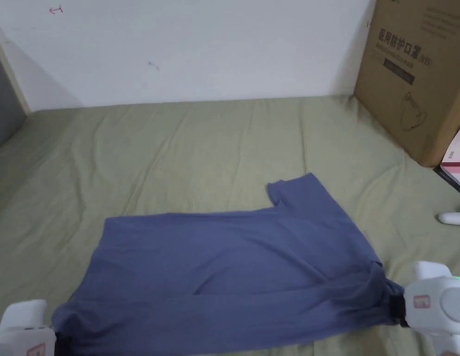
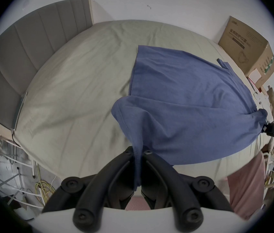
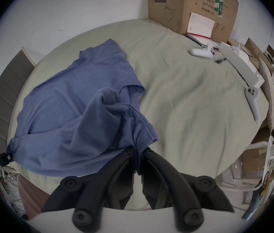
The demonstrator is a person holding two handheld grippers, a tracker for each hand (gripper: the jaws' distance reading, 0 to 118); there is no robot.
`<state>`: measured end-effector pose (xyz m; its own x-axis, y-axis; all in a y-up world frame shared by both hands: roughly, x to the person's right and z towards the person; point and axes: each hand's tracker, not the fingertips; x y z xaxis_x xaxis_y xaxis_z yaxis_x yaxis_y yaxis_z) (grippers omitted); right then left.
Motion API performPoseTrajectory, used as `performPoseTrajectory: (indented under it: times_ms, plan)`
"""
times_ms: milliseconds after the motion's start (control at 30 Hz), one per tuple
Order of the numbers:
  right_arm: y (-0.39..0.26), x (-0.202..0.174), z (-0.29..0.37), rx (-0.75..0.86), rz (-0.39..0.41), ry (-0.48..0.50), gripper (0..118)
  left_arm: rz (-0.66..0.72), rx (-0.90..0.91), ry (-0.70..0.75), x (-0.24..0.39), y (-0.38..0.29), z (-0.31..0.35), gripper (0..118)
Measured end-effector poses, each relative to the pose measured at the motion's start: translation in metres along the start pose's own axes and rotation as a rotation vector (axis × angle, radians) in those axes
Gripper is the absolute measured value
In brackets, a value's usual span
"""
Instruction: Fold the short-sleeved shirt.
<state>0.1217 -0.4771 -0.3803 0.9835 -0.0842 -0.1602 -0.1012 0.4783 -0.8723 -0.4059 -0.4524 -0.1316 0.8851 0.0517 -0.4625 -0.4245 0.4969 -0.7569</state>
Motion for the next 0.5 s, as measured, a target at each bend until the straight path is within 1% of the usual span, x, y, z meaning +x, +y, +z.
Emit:
performPoseTrajectory:
  times_ms: [33,100,133,167,200,233,267,300,333,400,433,467,500]
  plan:
    - [-0.006,0.007,-0.001,-0.016,0.001,-0.002,7,-0.013,-0.015,-0.007,0.003,-0.008,0.001,4]
    - [-0.019,0.018,-0.004,-0.041,-0.021,0.005,8,-0.047,-0.027,-0.006,0.008,-0.021,-0.001,5]
    - [-0.023,0.023,-0.004,-0.051,-0.049,0.063,18,-0.057,-0.034,-0.001,0.010,-0.025,-0.002,12]
    - [-0.026,0.025,-0.004,-0.058,-0.047,0.053,40,-0.061,-0.035,0.006,0.011,-0.028,-0.003,27]
    - [-0.027,0.023,-0.001,-0.057,-0.043,0.025,67,-0.061,-0.031,0.013,0.011,-0.028,-0.003,43]
    - [-0.027,0.022,0.003,-0.040,-0.010,-0.029,83,-0.064,-0.038,0.026,0.012,-0.025,-0.002,61]
    - [-0.025,0.021,0.008,-0.029,0.002,-0.039,83,-0.060,-0.038,0.032,0.012,-0.021,0.000,76]
    - [-0.021,0.020,0.017,0.007,0.000,-0.026,83,-0.053,-0.025,0.039,0.011,-0.017,0.004,90]
    - [-0.016,0.012,0.032,0.026,-0.004,-0.010,83,-0.044,-0.007,0.041,0.012,-0.011,0.009,98]
    - [0.000,0.004,0.049,0.079,-0.013,0.012,80,-0.025,0.057,0.021,0.015,0.004,0.022,97]
    - [0.009,-0.002,0.057,0.113,-0.005,0.032,71,-0.021,0.090,0.006,0.017,0.012,0.028,96]
    - [0.018,-0.010,0.067,0.140,0.008,0.046,58,-0.016,0.106,-0.003,0.021,0.022,0.032,87]
    - [0.026,-0.019,0.072,0.161,0.030,0.055,34,-0.025,0.117,-0.019,0.024,0.029,0.033,65]
